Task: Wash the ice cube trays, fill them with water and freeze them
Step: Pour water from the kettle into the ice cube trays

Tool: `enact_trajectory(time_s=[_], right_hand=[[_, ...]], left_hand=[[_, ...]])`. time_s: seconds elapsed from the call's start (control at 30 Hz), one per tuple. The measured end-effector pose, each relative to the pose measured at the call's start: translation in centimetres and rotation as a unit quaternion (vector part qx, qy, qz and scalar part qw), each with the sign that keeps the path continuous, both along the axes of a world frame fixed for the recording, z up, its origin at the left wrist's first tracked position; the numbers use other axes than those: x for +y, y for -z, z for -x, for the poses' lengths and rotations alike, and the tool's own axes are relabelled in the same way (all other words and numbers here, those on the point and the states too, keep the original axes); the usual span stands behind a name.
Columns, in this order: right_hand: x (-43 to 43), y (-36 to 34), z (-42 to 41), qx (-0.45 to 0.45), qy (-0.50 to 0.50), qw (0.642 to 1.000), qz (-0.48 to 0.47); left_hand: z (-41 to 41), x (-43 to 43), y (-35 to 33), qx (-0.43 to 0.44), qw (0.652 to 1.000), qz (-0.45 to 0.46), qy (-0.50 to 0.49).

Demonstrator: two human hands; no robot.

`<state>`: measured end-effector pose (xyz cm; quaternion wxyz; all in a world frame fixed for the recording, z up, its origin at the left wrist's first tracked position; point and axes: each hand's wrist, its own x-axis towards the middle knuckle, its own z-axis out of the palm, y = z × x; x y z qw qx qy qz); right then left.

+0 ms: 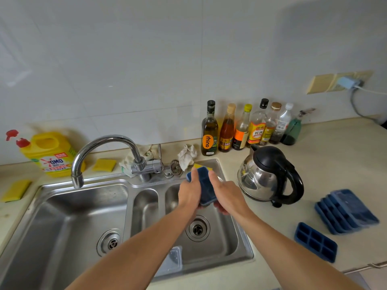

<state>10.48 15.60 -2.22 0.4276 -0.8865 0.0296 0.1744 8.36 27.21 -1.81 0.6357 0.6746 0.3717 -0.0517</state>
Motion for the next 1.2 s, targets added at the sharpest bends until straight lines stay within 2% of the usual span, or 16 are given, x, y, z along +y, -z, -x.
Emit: enact_trajectory(time_s=[0.2, 0.47, 0.7, 0.87, 1.03, 1.2], right_hand=[[0.5, 0.0, -0.8, 0.012, 0.003, 1.0, -0.002], [1.6, 1.0, -0.4, -0.042, 0.022, 0.998, -0.036], [1.2, 0.6, -0.5, -0.02, 0.013, 0.998, -0.054], [0.8, 0.9, -0.3, -0.052, 0.047, 0.997, -0.026], [-1.6, 0.6, -0.6, -0.024, 0.048, 0.998, -0.022], [-6.9, -0.4, -0.3, 0.04, 0.035, 0.998, -0.027]], left_hand=[[0.6, 1.2, 1.3, -0.029, 0.993, -0.099, 0.06], [1.1, 0.7, 1.5, -0.06, 0.989, -0.095, 0.098], [1.1, 0.7, 1.8, -0.069, 0.983, -0.118, 0.12], [0.5, 0.1, 1.4, -0.069, 0.978, -0.136, 0.143], [-0.2, -2.2, 1.2, -0.076, 0.973, -0.146, 0.159], [-1.1, -5.8, 0.8, -0.077, 0.979, -0.138, 0.129]])
